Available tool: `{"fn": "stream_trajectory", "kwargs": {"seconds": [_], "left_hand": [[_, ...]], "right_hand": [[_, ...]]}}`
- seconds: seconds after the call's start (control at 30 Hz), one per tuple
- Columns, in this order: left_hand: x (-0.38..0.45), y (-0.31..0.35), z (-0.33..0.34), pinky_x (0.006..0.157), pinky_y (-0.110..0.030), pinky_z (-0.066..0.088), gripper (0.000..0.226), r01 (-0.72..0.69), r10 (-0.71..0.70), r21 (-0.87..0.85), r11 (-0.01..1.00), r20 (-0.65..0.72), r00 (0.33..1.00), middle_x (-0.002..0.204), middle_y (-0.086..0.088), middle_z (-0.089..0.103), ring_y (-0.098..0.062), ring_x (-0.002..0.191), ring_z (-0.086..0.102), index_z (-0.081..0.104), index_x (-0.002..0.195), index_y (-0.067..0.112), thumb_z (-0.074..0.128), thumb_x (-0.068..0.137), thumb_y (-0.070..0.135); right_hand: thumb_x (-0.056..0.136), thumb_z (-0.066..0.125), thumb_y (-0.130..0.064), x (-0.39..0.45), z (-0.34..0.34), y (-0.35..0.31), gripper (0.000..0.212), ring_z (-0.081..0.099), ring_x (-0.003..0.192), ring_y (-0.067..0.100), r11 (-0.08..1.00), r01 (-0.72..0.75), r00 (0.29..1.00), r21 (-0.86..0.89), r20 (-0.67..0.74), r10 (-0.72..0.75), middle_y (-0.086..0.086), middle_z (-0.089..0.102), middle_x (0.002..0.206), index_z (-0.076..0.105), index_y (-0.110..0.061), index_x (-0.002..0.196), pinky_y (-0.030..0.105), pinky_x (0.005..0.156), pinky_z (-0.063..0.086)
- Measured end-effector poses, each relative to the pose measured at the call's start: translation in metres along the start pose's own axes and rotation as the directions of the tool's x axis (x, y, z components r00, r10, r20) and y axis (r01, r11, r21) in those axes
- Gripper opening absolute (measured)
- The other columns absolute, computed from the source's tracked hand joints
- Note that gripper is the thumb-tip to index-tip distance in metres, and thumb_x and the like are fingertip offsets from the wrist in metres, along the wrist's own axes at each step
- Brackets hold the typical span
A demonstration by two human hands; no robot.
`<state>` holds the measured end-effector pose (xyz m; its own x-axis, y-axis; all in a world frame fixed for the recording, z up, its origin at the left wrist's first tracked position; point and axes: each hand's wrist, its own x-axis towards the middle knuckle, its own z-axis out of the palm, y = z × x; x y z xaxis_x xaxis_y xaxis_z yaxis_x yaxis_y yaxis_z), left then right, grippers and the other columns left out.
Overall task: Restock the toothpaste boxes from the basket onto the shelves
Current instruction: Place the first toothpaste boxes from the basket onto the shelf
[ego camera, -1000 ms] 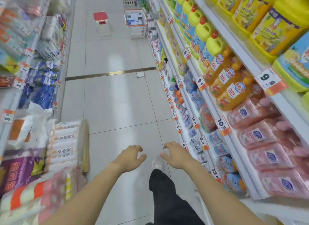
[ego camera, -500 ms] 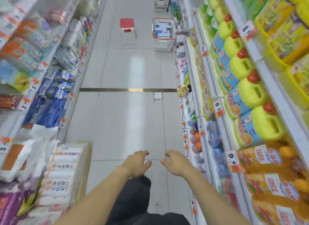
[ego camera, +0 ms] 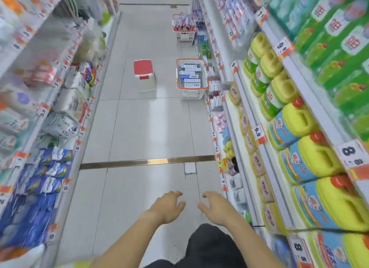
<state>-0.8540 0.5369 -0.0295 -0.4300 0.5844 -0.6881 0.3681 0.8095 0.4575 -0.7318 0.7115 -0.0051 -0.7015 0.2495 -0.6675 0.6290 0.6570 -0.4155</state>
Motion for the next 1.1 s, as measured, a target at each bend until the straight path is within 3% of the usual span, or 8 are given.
{"fn": "stream_trajectory", "kwargs": {"seconds": [0.1, 0.27, 0.4, 0.57, 0.67, 0.83, 1.1], "left_hand": [[0.071, 0.005, -0.065, 0.117, -0.038, 0.033, 0.054, -0.003, 0.003, 0.009, 1.000, -0.013, 1.000, 0.156, 0.002, 0.038, -0.022, 0.140, 0.040, 0.032, 0.153, 0.026, 0.039, 0.103, 0.045], [0.170, 0.010, -0.176, 0.117, -0.038, 0.031, 0.054, 0.080, -0.080, -0.051, 0.996, -0.009, 0.997, 0.156, 0.000, 0.039, -0.020, 0.142, 0.039, 0.034, 0.152, 0.021, 0.039, 0.103, 0.043], [0.228, 0.018, -0.267, 0.114, -0.031, 0.033, 0.051, 0.100, -0.103, -0.134, 0.986, -0.016, 0.995, 0.151, 0.001, 0.044, -0.016, 0.138, 0.042, 0.039, 0.149, 0.020, 0.040, 0.103, 0.042], [0.327, -0.003, -0.371, 0.106, -0.032, 0.043, 0.061, 0.161, -0.169, -0.273, 0.949, -0.004, 0.986, 0.128, 0.002, 0.060, -0.017, 0.117, 0.059, 0.051, 0.137, 0.018, 0.043, 0.091, 0.058], [0.412, -0.035, -0.439, 0.100, -0.039, 0.048, 0.067, 0.136, -0.147, -0.248, 0.959, -0.026, 0.989, 0.112, -0.005, 0.065, -0.023, 0.109, 0.061, 0.057, 0.125, 0.017, 0.035, 0.083, 0.064], [0.503, -0.040, -0.605, 0.112, -0.035, 0.036, 0.051, 0.060, -0.067, -0.162, 0.985, -0.040, 0.997, 0.143, -0.005, 0.052, -0.024, 0.132, 0.048, 0.044, 0.147, 0.016, 0.041, 0.102, 0.041], [0.652, -0.019, -0.827, 0.109, -0.034, 0.039, 0.048, -0.022, 0.020, -0.032, 0.999, -0.043, 0.999, 0.145, -0.004, 0.051, -0.021, 0.130, 0.051, 0.048, 0.144, 0.016, 0.042, 0.103, 0.041]], "right_hand": [[0.100, 0.047, -0.046, 0.080, -0.053, -0.018, 0.049, 0.051, 0.128, 0.022, 1.000, 0.011, 1.000, 0.026, 0.012, -0.012, 0.004, 0.050, 0.144, 0.047, -0.020, 0.142, 0.032, 0.105, 0.041], [0.099, 0.051, -0.045, 0.217, -0.154, -0.053, 0.053, 0.048, 0.133, 0.021, 0.999, 0.028, 0.997, 0.028, 0.073, -0.030, 0.002, 0.046, 0.150, 0.043, -0.021, 0.146, 0.033, 0.109, 0.038], [0.099, 0.053, -0.041, 0.300, -0.238, -0.098, 0.046, 0.055, 0.120, 0.020, 0.999, 0.053, 0.993, 0.009, 0.106, -0.054, 0.001, 0.053, 0.138, 0.049, -0.020, 0.140, 0.029, 0.099, 0.044], [0.098, 0.052, -0.045, 0.422, -0.319, -0.148, 0.053, 0.046, 0.133, 0.021, 0.995, 0.077, 0.986, -0.064, 0.150, -0.067, 0.004, 0.050, 0.146, 0.046, -0.016, 0.143, 0.031, 0.110, 0.037], [0.099, 0.052, -0.046, 0.507, -0.365, -0.182, 0.054, 0.047, 0.133, 0.023, 0.995, 0.064, 0.990, -0.075, 0.129, -0.054, 0.006, 0.050, 0.145, 0.047, -0.015, 0.143, 0.031, 0.109, 0.037], [0.098, 0.054, -0.042, 0.622, -0.462, -0.256, 0.055, 0.047, 0.135, 0.022, 0.999, 0.005, 0.999, -0.041, 0.053, -0.003, 0.005, 0.049, 0.148, 0.047, -0.014, 0.144, 0.032, 0.111, 0.036], [0.098, 0.054, -0.042, 0.785, -0.615, -0.336, 0.050, 0.052, 0.128, 0.021, 0.996, -0.008, 0.997, 0.093, -0.076, 0.015, 0.005, 0.055, 0.140, 0.053, -0.013, 0.138, 0.031, 0.104, 0.040]]}}
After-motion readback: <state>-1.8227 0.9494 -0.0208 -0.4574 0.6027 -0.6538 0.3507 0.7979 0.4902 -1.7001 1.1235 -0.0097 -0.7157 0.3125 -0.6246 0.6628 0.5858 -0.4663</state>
